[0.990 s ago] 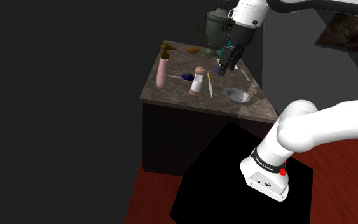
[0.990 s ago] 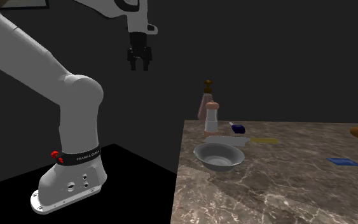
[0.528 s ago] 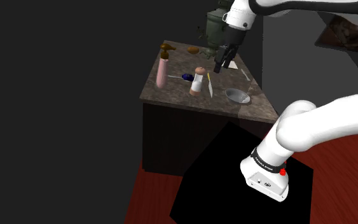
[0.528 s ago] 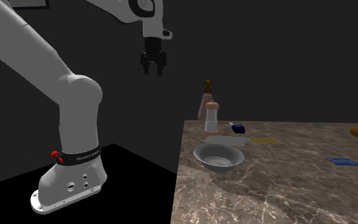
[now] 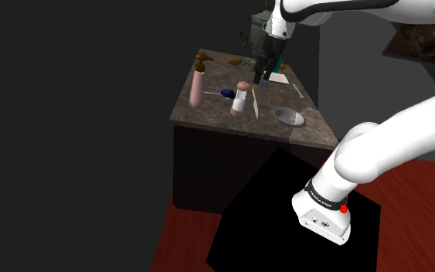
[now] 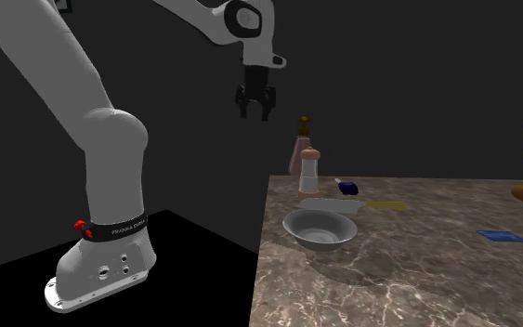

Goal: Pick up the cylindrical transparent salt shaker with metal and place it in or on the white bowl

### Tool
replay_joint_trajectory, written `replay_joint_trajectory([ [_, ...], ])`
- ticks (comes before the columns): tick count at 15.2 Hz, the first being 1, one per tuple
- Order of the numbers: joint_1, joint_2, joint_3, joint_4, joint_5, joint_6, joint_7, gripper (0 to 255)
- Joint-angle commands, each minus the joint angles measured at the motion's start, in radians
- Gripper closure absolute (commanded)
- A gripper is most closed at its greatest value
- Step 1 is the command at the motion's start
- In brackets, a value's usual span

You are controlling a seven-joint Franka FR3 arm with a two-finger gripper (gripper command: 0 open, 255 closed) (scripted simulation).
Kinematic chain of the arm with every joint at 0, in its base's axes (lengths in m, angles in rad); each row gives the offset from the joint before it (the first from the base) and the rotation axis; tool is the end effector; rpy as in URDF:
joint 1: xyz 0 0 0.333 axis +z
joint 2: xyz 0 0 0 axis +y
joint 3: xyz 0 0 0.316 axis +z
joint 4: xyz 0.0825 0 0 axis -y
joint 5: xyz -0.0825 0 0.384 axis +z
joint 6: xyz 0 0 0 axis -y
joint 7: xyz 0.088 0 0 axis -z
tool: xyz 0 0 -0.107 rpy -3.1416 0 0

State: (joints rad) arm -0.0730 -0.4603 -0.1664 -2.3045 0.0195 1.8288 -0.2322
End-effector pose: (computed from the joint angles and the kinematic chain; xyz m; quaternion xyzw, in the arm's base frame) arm 0.4001 -0.1028 0.5175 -0.9989 -0.0027 -0.0001 0.0474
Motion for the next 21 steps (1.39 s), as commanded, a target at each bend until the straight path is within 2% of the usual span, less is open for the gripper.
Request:
replay_joint_trajectory([
  [1, -0.004, 0.071, -0.03, 0.033, 0.005, 0.032, -0.039, 0],
  [7, -0.022, 0.291, -0.115, 0.179, 0.051, 0.08, -0.17, 0],
  [15, -0.074, 0.601, -0.182, 0.438, 0.167, 0.076, -0.338, 0],
  [21, -0.071, 0.618, -0.175, 0.378, 0.179, 0.152, -0.346, 0],
])
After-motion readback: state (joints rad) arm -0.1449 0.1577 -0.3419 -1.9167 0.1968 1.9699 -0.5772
